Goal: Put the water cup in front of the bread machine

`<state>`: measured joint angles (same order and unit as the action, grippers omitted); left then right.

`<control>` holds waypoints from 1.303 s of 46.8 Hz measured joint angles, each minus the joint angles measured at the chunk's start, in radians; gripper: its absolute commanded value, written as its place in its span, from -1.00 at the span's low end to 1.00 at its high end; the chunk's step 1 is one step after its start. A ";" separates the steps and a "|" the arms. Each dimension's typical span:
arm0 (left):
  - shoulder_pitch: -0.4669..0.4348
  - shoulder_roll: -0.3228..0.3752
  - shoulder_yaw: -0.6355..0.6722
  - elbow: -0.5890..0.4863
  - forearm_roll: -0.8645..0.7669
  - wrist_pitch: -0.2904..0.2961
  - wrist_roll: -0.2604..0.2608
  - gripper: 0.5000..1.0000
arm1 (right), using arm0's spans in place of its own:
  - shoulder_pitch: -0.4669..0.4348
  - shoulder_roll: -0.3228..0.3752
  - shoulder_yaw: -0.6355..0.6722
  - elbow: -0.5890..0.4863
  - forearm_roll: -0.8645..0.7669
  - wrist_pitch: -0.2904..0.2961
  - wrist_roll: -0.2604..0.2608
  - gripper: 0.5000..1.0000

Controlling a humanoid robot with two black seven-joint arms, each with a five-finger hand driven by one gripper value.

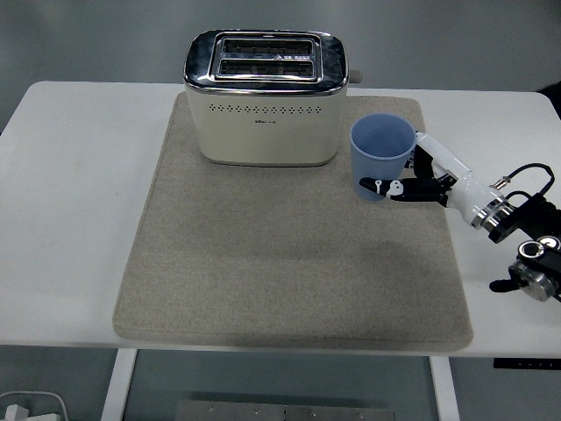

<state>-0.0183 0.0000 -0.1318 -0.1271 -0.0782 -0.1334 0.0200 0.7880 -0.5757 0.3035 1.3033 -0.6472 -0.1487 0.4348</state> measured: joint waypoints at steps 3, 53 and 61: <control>0.000 0.000 0.000 0.000 0.000 0.000 0.000 0.99 | 0.008 0.031 -0.004 0.005 0.002 -0.003 -0.006 -1.00; 0.000 0.000 0.000 0.000 0.000 0.000 0.000 0.99 | 0.085 0.575 -0.081 -0.387 -0.016 -0.014 -0.011 -1.00; 0.000 0.000 0.000 0.000 0.000 0.000 0.000 0.99 | 0.085 0.576 -0.081 -0.452 -0.016 -0.015 0.010 -1.00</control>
<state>-0.0186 0.0000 -0.1318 -0.1269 -0.0782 -0.1335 0.0199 0.8729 -0.0001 0.2224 0.8510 -0.6627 -0.1639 0.4452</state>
